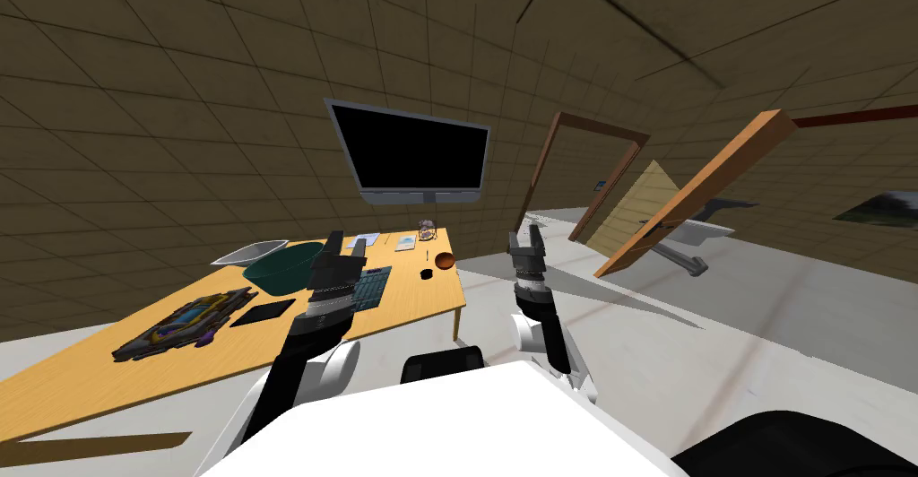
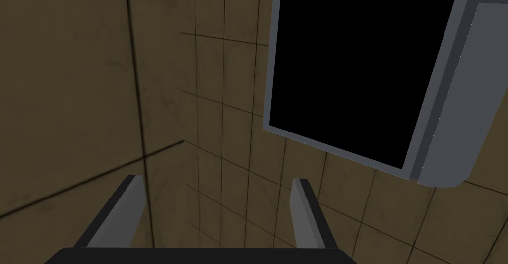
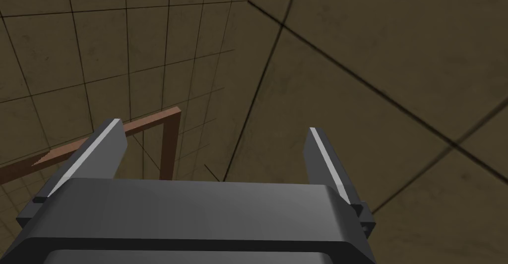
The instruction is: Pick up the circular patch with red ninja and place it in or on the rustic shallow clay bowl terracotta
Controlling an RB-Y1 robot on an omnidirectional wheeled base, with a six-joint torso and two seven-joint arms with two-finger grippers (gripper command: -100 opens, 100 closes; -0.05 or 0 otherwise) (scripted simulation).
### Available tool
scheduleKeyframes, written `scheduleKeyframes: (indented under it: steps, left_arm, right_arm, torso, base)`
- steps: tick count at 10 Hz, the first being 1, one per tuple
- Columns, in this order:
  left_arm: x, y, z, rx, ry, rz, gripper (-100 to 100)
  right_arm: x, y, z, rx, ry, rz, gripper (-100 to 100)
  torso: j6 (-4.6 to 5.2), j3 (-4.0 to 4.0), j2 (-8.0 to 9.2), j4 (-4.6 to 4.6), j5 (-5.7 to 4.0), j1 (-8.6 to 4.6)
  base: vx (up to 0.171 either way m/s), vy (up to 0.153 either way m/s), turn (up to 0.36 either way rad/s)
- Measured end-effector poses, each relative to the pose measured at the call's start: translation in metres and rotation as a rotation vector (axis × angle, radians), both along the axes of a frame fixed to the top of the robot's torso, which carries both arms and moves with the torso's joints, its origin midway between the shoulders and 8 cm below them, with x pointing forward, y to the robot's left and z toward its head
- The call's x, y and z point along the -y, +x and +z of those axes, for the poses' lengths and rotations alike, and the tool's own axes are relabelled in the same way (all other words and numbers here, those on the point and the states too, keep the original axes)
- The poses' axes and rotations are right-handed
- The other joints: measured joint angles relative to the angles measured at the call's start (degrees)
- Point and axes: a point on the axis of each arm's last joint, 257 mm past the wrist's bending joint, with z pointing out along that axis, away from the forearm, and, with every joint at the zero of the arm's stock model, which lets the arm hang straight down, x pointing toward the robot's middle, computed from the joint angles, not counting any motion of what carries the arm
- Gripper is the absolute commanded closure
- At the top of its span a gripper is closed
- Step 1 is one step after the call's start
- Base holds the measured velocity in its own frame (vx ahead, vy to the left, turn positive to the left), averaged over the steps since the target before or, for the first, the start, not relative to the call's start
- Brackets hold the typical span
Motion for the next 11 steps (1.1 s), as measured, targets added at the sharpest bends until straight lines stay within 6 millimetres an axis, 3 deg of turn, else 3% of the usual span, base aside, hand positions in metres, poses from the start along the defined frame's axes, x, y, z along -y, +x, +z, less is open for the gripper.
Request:
scheduleKeyframes:
  steps: [5, 11]
  left_arm:
    - [-0.002, 0.014, -0.008, -0.036, 0.033, -0.046, -100]
    - [-0.023, 0.043, -0.032, -0.141, 0.008, -0.085, -100]
  right_arm:
    - [0.000, 0.000, 0.000, 0.000, 0.000, 0.000, 0]
    - [0.000, 0.000, 0.000, 0.000, 0.000, 0.000, 0]
  torso:
    - [0.02, 0.03, 0.05, 0.01, -0.08, -0.36]
    - [0.01, 0.04, 0.07, 0.02, -0.09, -0.40]
  base:
    - [-0.016, -0.088, -0.058]
    - [-0.014, -0.112, -0.086]
